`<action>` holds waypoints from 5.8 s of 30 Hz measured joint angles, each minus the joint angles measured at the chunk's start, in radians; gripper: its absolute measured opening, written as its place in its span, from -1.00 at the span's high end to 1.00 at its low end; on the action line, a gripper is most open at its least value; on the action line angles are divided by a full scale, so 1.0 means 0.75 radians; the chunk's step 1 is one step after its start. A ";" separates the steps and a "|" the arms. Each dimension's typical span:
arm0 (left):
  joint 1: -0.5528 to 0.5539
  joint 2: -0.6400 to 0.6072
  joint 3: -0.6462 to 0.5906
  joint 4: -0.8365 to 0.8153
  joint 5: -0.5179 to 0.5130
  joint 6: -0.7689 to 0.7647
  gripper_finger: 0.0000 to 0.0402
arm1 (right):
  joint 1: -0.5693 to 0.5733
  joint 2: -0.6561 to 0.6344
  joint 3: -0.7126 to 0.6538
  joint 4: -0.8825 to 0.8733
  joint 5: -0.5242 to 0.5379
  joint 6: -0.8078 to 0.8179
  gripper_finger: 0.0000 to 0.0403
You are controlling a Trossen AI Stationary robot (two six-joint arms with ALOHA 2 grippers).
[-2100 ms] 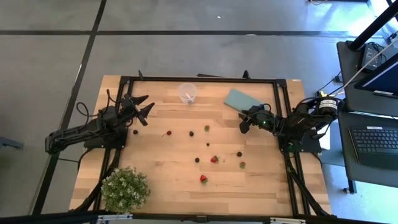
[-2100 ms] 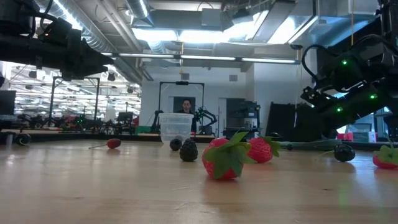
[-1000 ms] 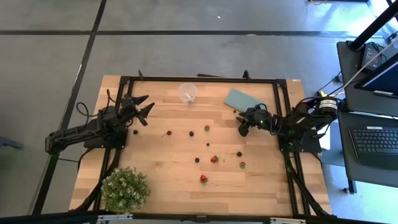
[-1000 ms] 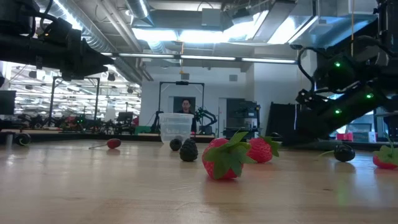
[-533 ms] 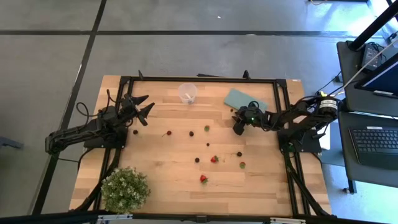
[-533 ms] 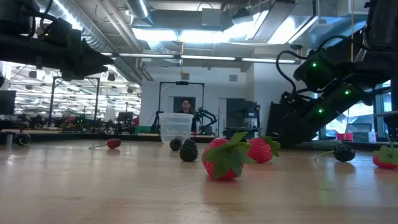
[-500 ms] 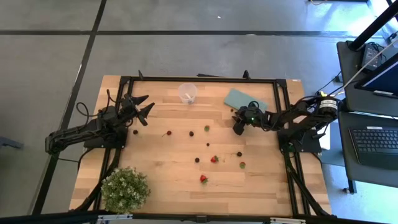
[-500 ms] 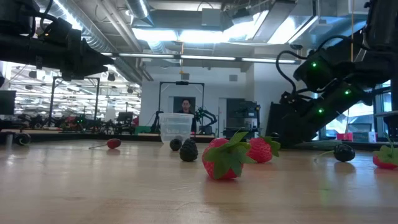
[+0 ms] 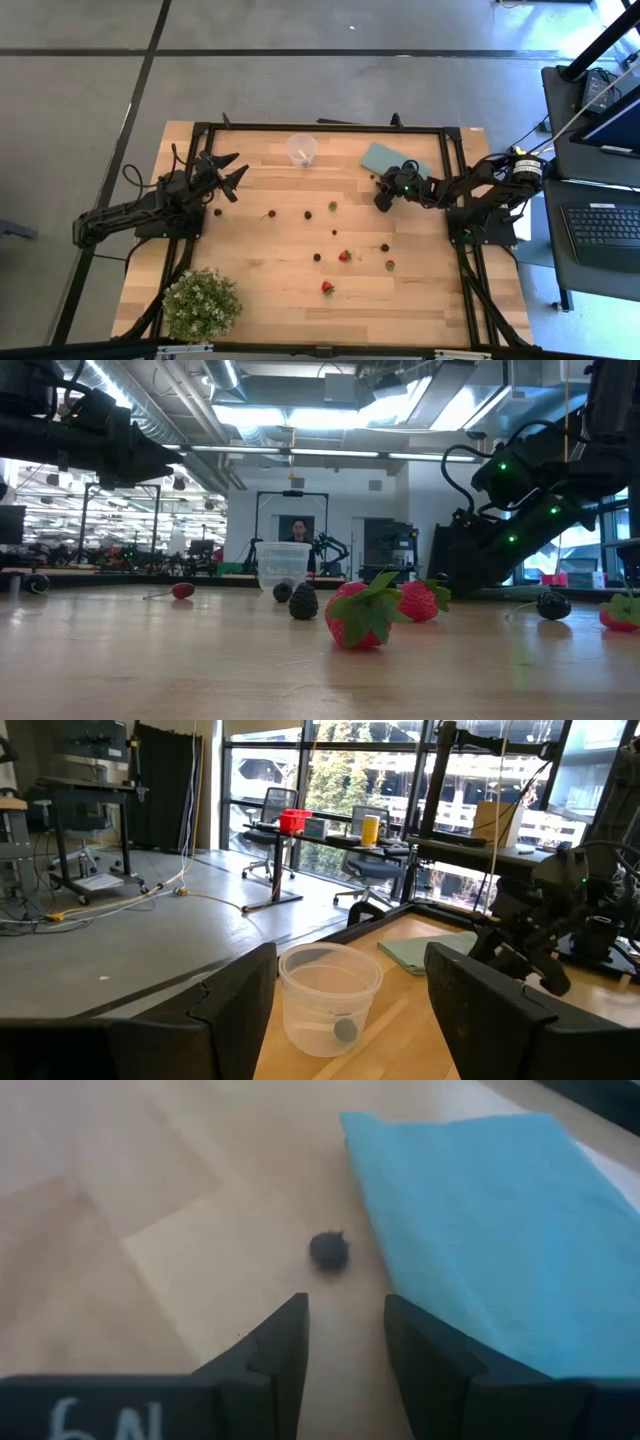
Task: Pick and placing Produce into tupperware
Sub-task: Put the top blueberry into the transparent container
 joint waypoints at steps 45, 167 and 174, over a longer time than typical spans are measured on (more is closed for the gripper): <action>0.000 0.000 0.000 0.000 0.000 0.000 -0.23 | -0.008 -0.002 -0.001 0.003 -0.160 -0.004 0.27; 0.000 0.000 0.000 0.000 -0.001 0.034 -0.23 | -0.119 0.228 0.143 0.013 -0.197 -0.069 0.10; 0.000 0.000 0.000 0.000 -0.001 0.034 -0.23 | -0.112 0.226 0.143 0.009 -0.211 -0.043 0.17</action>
